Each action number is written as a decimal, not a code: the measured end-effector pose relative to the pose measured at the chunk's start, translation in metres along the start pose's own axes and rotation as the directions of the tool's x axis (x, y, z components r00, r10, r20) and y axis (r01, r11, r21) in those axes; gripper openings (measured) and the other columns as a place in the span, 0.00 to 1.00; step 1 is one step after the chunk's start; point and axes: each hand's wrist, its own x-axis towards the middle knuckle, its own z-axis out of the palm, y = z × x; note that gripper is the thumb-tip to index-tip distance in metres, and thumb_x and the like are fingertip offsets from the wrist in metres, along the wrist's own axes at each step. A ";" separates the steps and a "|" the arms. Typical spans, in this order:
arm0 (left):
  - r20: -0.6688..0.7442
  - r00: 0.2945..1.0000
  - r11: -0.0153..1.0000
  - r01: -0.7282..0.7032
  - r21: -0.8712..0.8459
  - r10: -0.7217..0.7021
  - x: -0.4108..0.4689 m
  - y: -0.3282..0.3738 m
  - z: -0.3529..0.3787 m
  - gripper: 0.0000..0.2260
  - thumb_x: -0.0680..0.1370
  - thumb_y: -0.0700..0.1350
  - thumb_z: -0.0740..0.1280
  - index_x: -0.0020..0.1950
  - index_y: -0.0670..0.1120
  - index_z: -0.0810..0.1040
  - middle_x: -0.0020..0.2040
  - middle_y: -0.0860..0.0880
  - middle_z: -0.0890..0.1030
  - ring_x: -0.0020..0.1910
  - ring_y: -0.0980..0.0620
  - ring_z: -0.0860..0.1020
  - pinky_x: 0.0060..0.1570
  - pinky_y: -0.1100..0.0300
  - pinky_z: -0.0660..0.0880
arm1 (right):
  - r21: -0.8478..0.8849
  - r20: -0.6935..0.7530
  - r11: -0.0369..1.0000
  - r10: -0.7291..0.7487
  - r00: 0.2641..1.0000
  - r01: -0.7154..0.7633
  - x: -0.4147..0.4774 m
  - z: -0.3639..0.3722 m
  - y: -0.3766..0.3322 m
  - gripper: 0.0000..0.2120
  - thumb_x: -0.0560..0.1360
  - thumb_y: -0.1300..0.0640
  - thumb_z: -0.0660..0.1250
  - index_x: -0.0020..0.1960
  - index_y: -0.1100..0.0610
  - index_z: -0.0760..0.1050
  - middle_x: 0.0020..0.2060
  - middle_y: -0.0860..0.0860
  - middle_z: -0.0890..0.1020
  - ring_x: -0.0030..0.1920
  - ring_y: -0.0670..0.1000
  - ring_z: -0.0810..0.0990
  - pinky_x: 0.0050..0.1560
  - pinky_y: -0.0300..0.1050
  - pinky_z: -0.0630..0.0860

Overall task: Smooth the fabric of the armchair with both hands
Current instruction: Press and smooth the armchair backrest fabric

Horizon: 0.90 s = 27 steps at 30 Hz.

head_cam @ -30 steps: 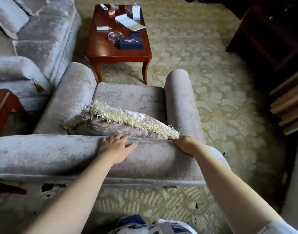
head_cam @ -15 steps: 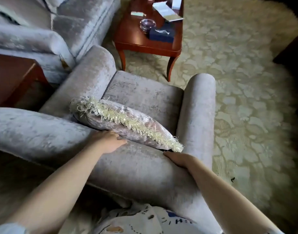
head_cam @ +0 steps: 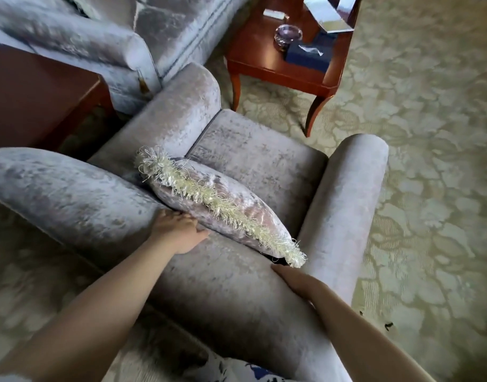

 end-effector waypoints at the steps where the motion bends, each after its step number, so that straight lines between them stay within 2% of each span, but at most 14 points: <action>1: 0.006 1.000 1.000 0.005 -0.011 -0.004 0.000 -0.001 -0.002 0.33 0.77 0.65 0.45 0.74 0.48 0.61 0.76 0.47 0.60 0.73 0.47 0.59 0.70 0.45 0.54 | -0.015 0.008 1.000 0.009 1.000 -0.009 -0.001 -0.002 -0.002 0.27 0.80 0.41 0.51 0.64 0.59 0.76 0.63 0.58 0.78 0.63 0.57 0.77 0.69 0.54 0.68; 3: -0.002 1.000 0.999 0.012 -0.035 -0.012 0.001 0.001 -0.005 0.32 0.76 0.65 0.47 0.73 0.48 0.64 0.75 0.46 0.63 0.72 0.46 0.61 0.69 0.46 0.55 | -0.052 0.004 0.998 0.031 1.000 -0.030 -0.006 -0.007 -0.007 0.28 0.80 0.40 0.52 0.65 0.59 0.75 0.64 0.58 0.77 0.64 0.57 0.75 0.70 0.53 0.67; 6: -0.011 1.000 0.997 0.011 -0.077 -0.012 0.002 0.014 -0.013 0.31 0.76 0.65 0.47 0.71 0.48 0.67 0.73 0.45 0.65 0.70 0.45 0.64 0.68 0.46 0.57 | -0.085 -0.101 0.994 0.059 0.993 -0.068 -0.018 -0.025 -0.011 0.26 0.79 0.41 0.54 0.66 0.59 0.74 0.66 0.56 0.76 0.66 0.56 0.74 0.70 0.50 0.66; 11: -0.036 0.999 0.988 -0.040 -0.147 0.035 0.006 0.048 -0.026 0.31 0.77 0.63 0.46 0.70 0.47 0.68 0.72 0.43 0.67 0.69 0.44 0.66 0.67 0.44 0.57 | -0.163 -0.189 0.981 0.075 0.979 -0.107 -0.033 -0.066 -0.003 0.24 0.81 0.43 0.53 0.67 0.59 0.73 0.67 0.57 0.74 0.65 0.56 0.74 0.66 0.45 0.69; 14: -0.049 0.998 0.985 -0.050 -0.163 0.043 0.009 0.061 -0.032 0.29 0.76 0.63 0.47 0.67 0.46 0.72 0.69 0.42 0.70 0.66 0.43 0.69 0.66 0.43 0.61 | -0.197 -0.227 0.972 0.082 0.970 -0.129 -0.039 -0.083 0.000 0.24 0.81 0.43 0.54 0.67 0.58 0.73 0.68 0.57 0.74 0.65 0.55 0.74 0.62 0.43 0.68; 23: -0.068 0.998 0.983 -0.023 -0.184 0.011 0.013 0.073 -0.037 0.27 0.77 0.61 0.48 0.63 0.45 0.74 0.66 0.43 0.73 0.63 0.43 0.71 0.65 0.44 0.62 | -0.238 -0.264 0.961 0.077 0.961 -0.142 -0.036 -0.096 0.008 0.25 0.80 0.42 0.55 0.66 0.58 0.74 0.68 0.56 0.74 0.65 0.55 0.74 0.57 0.41 0.67; 27: -0.106 0.994 0.976 0.000 -0.218 -0.024 0.012 0.076 -0.035 0.26 0.77 0.61 0.50 0.62 0.46 0.75 0.64 0.45 0.75 0.62 0.45 0.73 0.62 0.47 0.64 | -0.320 -0.278 0.937 0.052 0.959 -0.144 -0.031 -0.093 0.012 0.26 0.81 0.43 0.51 0.68 0.60 0.71 0.69 0.58 0.73 0.67 0.56 0.72 0.61 0.42 0.67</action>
